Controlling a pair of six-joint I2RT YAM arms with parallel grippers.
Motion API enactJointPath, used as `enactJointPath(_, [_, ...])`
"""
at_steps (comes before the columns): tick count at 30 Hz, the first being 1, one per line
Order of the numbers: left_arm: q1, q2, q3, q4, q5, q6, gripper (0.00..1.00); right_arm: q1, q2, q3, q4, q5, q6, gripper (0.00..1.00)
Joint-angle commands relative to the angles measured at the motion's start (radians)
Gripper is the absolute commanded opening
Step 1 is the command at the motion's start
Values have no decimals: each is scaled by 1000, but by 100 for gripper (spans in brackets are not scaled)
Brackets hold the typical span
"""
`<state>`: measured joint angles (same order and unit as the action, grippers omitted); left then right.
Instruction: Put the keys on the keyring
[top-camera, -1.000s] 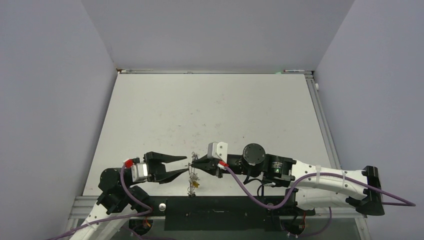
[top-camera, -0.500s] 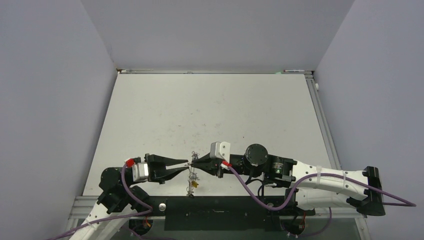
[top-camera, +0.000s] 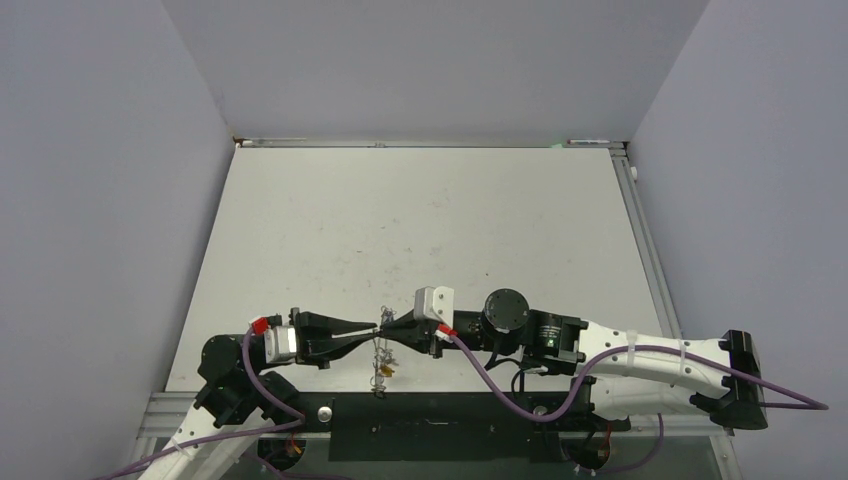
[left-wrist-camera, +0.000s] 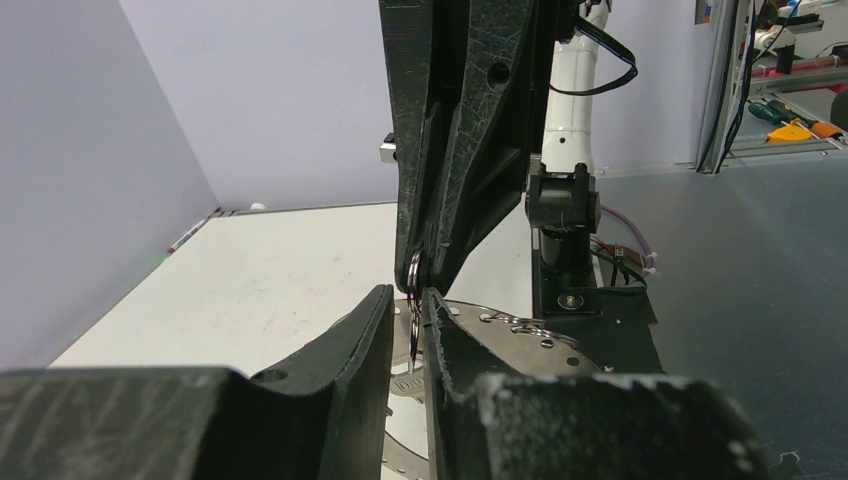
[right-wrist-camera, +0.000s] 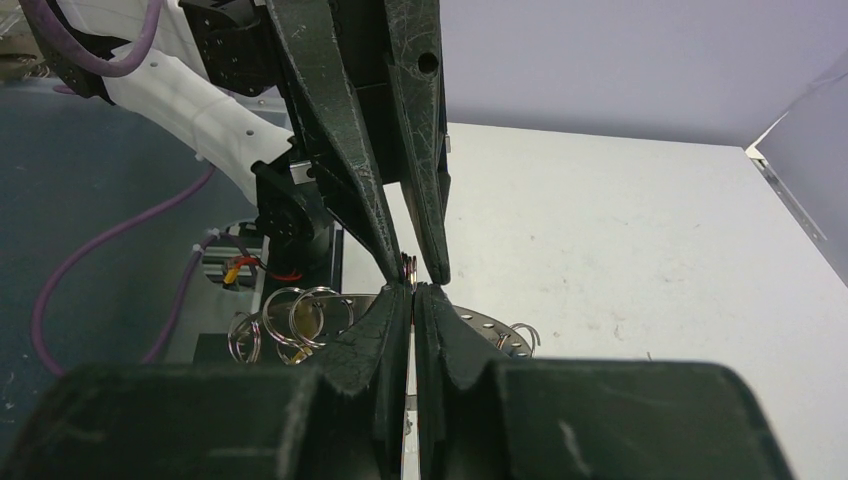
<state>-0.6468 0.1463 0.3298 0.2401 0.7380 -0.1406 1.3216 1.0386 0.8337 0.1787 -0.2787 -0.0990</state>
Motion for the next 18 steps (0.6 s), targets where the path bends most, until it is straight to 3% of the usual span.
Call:
enactJointPath(1, [3, 10, 14, 46, 5, -8, 12, 14, -2, 41, 110, -31, 4, 5])
enactJointPath(6, [3, 15, 15, 40, 6, -3, 0, 15, 6, 46, 117, -41, 0, 5])
enactJointPath(12, [3, 16, 36, -16, -18, 24, 0, 16, 6, 69, 62, -43, -7, 5])
enactJointPath(13, [3, 18, 41, -27, -24, 30, 0, 15, 7, 81, 32, -35, -8, 9])
enactJointPath(18, [4, 27, 52, -49, -33, 46, 0, 15, -3, 131, -133, 25, -24, 47])
